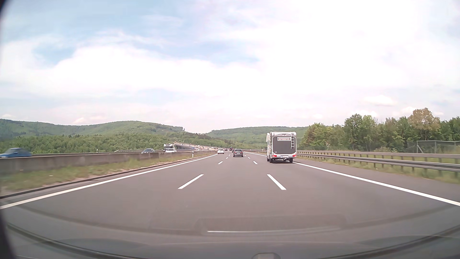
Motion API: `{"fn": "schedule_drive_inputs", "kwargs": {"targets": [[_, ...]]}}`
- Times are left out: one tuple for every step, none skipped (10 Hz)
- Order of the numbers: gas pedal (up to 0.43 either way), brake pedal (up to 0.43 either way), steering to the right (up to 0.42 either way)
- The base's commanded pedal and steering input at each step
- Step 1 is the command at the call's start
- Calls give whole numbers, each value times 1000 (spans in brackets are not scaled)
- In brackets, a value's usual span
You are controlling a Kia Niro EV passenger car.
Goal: Follow the waypoints while adhering to traffic rules and regulations
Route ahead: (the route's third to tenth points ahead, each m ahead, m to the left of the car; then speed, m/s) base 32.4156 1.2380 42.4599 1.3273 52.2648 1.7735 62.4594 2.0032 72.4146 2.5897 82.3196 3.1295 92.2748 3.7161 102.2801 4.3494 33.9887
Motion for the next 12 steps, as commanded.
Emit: {"fn": "schedule_drive_inputs", "kwargs": {"targets": [[189, 0, -4], [189, 0, -4], [189, 0, -4], [189, 0, -4], [189, 0, -3], [189, 0, -4], [189, 0, -4], [189, 0, -4], [189, 0, -4], [189, 0, -4], [189, 0, -4], [189, 0, -4]]}}
